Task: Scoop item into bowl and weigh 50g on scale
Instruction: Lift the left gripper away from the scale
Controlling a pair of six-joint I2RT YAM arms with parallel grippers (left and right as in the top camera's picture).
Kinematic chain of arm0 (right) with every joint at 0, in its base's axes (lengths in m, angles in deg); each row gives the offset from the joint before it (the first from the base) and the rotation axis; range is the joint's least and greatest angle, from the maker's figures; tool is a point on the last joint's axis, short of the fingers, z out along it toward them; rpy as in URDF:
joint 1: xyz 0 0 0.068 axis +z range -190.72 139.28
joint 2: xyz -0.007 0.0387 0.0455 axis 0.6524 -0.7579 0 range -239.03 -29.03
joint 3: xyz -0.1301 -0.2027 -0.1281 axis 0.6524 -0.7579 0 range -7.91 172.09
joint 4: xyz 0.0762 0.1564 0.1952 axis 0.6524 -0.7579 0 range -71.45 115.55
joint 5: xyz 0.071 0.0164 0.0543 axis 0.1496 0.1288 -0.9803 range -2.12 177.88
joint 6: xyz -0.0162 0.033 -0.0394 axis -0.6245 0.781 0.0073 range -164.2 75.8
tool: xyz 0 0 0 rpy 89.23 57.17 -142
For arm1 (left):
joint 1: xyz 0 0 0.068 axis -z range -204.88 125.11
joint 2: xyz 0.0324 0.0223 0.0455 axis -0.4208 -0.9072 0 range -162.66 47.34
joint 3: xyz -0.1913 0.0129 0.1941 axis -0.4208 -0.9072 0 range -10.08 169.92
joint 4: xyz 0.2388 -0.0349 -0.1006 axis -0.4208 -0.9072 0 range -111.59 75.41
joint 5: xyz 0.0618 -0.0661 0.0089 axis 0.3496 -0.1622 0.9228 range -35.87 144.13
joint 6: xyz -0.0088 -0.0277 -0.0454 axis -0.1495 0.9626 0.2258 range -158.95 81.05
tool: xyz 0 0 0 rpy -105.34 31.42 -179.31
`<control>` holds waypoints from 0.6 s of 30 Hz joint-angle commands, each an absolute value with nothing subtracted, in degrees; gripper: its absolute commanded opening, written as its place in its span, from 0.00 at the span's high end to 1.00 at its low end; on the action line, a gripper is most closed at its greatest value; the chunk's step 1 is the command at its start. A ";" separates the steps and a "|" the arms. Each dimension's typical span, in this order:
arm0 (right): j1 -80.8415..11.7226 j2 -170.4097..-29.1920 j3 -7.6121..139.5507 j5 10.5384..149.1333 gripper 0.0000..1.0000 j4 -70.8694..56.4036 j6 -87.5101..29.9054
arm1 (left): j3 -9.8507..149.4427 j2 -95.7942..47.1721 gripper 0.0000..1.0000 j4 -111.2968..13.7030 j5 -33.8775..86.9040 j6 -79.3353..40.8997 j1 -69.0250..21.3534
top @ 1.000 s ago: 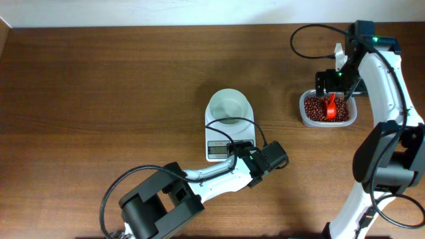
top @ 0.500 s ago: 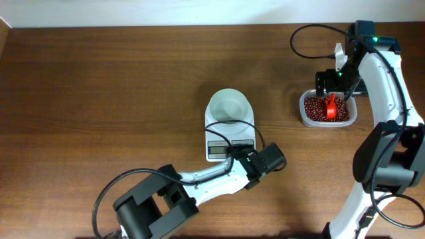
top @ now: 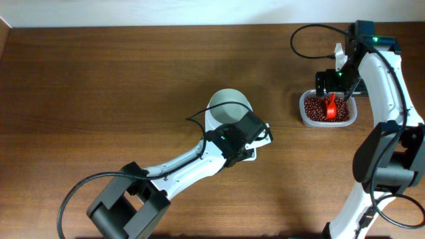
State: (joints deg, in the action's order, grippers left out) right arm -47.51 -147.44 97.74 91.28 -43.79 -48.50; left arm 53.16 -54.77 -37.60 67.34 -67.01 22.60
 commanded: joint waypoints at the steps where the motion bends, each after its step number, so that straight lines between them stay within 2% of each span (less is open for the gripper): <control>1: -47.92 -148.03 98.15 90.71 0.01 -43.79 -47.82 | 53.08 -53.41 1.00 -37.11 65.44 -66.72 21.64; 5: -47.92 -148.03 98.15 90.71 0.01 -43.79 -47.82 | 53.08 -53.39 1.00 -37.22 64.78 -66.70 20.81; 8: -47.92 -148.03 98.15 90.71 0.01 -43.79 -47.82 | 53.51 -51.82 1.00 -39.17 54.27 -65.96 20.81; 13: -47.92 -148.03 98.15 90.71 0.01 -43.79 -47.82 | 57.58 -42.75 1.00 -43.13 50.23 -56.87 20.68; 18: -47.92 -148.03 98.15 90.71 0.01 -43.79 -47.82 | 59.39 -31.56 1.00 -43.39 50.27 -45.19 13.99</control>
State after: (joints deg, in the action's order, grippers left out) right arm -47.51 -147.44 97.74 91.28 -43.79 -48.47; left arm 58.30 -35.99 -42.97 51.12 -52.56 18.12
